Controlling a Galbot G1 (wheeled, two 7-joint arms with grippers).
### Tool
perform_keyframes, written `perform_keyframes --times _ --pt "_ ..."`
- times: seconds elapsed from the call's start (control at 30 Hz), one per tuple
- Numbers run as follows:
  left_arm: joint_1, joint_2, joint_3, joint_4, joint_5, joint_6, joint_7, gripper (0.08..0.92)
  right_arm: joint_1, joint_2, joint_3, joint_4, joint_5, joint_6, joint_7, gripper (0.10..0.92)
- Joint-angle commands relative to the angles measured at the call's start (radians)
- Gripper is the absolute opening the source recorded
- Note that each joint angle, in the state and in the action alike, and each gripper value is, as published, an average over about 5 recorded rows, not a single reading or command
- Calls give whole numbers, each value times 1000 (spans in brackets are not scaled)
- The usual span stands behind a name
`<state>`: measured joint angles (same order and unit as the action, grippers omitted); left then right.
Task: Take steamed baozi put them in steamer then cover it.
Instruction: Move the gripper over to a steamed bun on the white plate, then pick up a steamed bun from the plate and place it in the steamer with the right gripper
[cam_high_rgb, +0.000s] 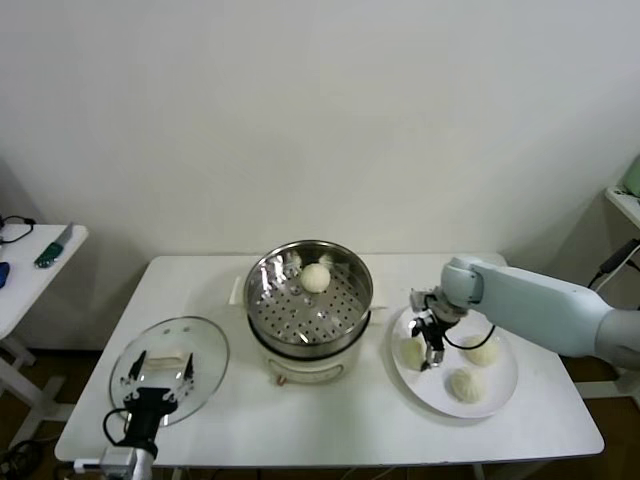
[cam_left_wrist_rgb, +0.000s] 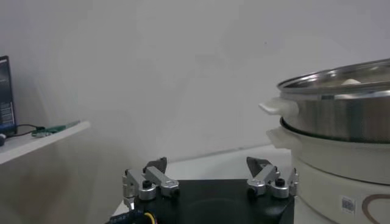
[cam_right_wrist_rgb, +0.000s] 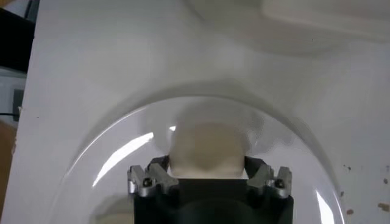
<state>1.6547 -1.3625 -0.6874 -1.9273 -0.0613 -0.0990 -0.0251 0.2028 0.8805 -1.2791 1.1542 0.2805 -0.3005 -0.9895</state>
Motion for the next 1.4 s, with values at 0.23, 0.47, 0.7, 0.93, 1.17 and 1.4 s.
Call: perform_keyframes --times 0.23,0.47,0.7,0.93,1.17,1.4 --pt "9 -5 -2 -8 -1 -4 0 823 51 -24 -20 23 59 -4 8 721" --pt "19 -8 4 -19 -2 -6 1 823 335 -50 -178 47 220 -4 -5 713" --pt "24 -6 11 -32 -1 -9 3 823 672 20 -412 40 444 7 -23 712" --pt "34 2 22 -36 5 -11 -7 823 798 166 -459 30 635 -15 -10 714" --pt "58 25 23 -50 6 -27 -16 823 739 392 -394 -25 722 -55 29 713" --pt "72 41 18 -51 9 -42 -19 823 634 568 -341 -123 740 -81 52 718"
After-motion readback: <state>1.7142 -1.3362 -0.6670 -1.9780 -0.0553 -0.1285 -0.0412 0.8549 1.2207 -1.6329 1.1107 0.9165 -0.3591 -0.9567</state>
